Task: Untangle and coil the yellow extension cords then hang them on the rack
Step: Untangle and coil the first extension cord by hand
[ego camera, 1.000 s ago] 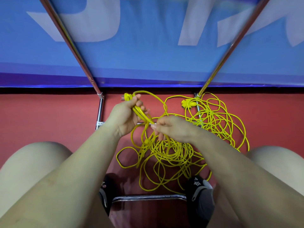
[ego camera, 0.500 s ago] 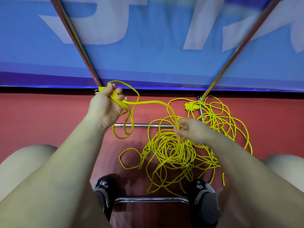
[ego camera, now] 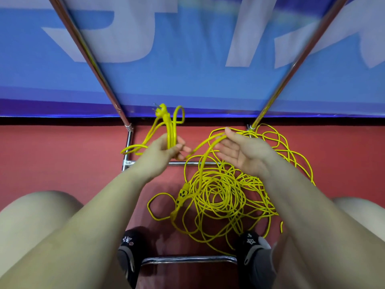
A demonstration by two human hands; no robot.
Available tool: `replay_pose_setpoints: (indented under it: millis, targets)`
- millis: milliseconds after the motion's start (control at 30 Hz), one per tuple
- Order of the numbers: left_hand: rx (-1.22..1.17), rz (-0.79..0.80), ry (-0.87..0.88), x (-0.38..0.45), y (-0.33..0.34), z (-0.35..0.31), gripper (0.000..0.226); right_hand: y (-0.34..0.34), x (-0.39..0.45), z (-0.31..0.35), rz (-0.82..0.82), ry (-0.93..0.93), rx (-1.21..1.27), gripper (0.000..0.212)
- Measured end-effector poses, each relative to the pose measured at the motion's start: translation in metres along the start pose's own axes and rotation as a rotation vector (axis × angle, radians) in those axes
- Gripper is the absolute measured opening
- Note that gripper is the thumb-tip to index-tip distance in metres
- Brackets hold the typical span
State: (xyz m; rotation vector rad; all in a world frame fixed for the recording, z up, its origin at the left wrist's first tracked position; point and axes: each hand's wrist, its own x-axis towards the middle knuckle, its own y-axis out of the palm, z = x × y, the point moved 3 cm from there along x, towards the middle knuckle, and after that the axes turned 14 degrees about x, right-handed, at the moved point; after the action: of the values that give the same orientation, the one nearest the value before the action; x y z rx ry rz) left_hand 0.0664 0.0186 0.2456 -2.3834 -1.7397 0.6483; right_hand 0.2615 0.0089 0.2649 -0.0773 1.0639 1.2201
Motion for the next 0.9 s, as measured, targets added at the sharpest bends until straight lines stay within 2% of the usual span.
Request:
replay_pose_setpoints:
  millis: [167, 300, 467, 533, 567, 733, 800, 900]
  targets:
    - [0.020, 0.161, -0.059, -0.001, 0.021, 0.006, 0.015, 0.002, 0.005, -0.001, -0.060, 0.028, 0.257, 0.011]
    - [0.032, 0.283, -0.055, -0.004, 0.033, 0.007, 0.017, 0.004, 0.006, 0.000, -0.050, 0.027, 0.328, 0.010]
    - [0.065, 0.282, -0.058, -0.005, 0.036, 0.009, 0.017, 0.008, 0.006, 0.001, 0.008, -0.006, 0.344, 0.012]
    - [0.034, 0.227, -0.081, -0.004, 0.035, 0.007, 0.016, 0.009, 0.004, 0.001, 0.056, -0.020, 0.190, 0.016]
    - [-0.012, 0.190, -0.101, -0.003, 0.033, 0.006, 0.015, 0.010, 0.002, -0.001, 0.064, -0.027, 0.028, 0.017]
    - [-0.371, -0.025, -0.233, 0.005, 0.021, 0.007, 0.011, 0.004, 0.005, -0.027, 0.096, -0.238, -1.203, 0.014]
    - [-0.461, -0.079, -0.251, 0.007, 0.016, 0.006, 0.014, 0.002, 0.007, -0.041, 0.190, -0.218, -1.380, 0.021]
    - [-0.592, -0.126, -0.255, 0.008, 0.013, -0.001, 0.017, 0.004, 0.007, -0.056, 0.300, -0.152, -1.367, 0.023]
